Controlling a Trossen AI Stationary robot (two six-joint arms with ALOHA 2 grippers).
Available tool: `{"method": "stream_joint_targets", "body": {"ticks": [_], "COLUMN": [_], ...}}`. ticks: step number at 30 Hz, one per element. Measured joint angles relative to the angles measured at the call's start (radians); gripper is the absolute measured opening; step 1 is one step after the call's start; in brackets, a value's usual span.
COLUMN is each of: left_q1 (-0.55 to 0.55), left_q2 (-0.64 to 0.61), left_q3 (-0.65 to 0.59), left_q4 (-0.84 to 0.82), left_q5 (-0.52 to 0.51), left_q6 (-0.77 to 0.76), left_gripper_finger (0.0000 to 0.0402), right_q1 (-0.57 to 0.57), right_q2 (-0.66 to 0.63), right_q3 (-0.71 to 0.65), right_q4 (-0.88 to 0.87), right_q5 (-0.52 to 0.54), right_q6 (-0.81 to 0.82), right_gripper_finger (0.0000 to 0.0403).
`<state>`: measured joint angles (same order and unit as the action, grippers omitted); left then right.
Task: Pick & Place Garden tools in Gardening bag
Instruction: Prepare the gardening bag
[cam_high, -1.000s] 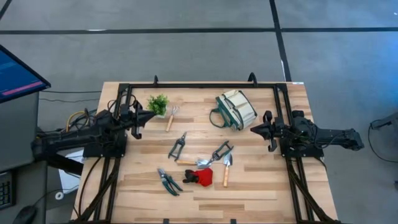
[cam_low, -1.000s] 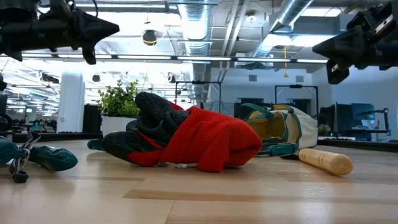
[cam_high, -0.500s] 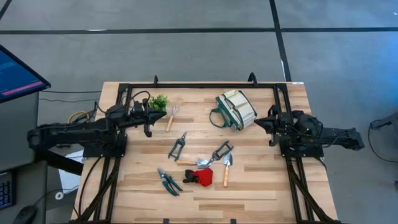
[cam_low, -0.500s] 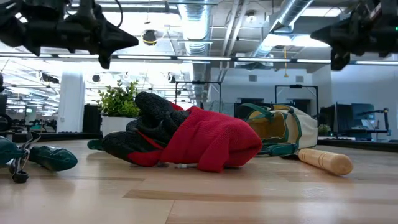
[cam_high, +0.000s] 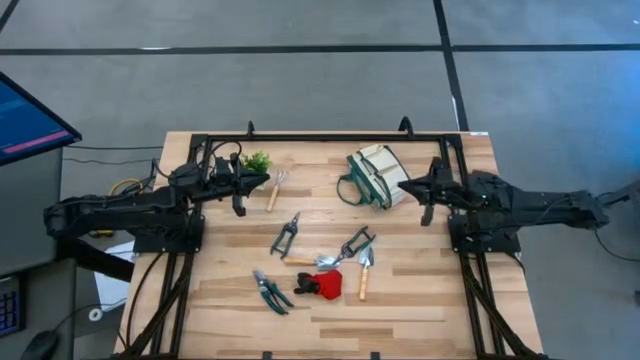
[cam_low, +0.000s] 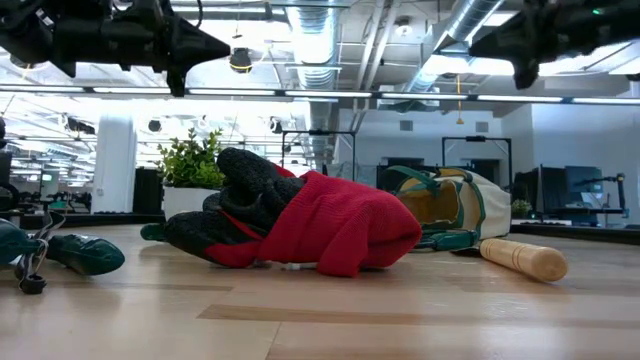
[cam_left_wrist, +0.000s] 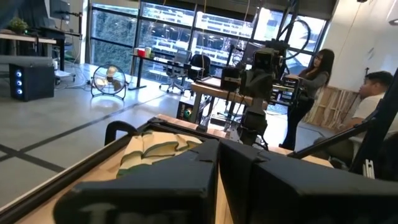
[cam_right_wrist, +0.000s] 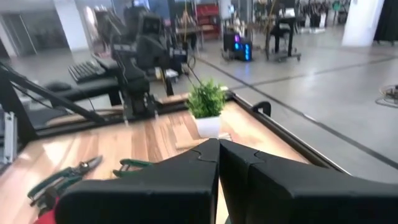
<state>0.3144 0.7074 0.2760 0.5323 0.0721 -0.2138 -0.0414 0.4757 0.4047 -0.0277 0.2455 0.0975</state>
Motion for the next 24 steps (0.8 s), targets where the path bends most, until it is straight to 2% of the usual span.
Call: {"method": "stream_joint_targets", "body": {"ticks": [5,10,13,16,20,24], "left_q1": [0.000,0.000,0.000,0.000,0.000,0.000], "left_q2": [0.000,0.000,0.000,-0.001,-0.002,-0.002], "left_q3": [0.000,0.000,0.000,0.000,0.000,0.000], "left_q4": [0.000,0.000,0.000,0.000,0.002,0.003], "left_q5": [0.000,0.000,0.000,0.000,0.008,0.037], "left_q6": [0.000,0.000,0.000,-0.008,-0.035,-0.038], "left_gripper_finger": [0.0002,0.0002,0.0002,0.0002,0.0002,0.0002], "right_q1": [0.000,-0.008,-0.009,-0.009,-0.022,-0.045], "right_q2": [0.193,0.383,0.494,0.599,0.715,0.811], "right_q3": [0.125,0.250,0.331,0.408,0.469,0.544], "right_q4": [-0.013,-0.058,-0.145,-0.195,-0.199,-0.199], "right_q5": [0.000,0.009,0.022,0.022,0.022,0.025], "right_q6": [0.016,0.155,0.196,0.195,0.113,0.220], "right_gripper_finger": [0.0000,0.0000,0.0000,0.0000,0.0000,0.0000]}}
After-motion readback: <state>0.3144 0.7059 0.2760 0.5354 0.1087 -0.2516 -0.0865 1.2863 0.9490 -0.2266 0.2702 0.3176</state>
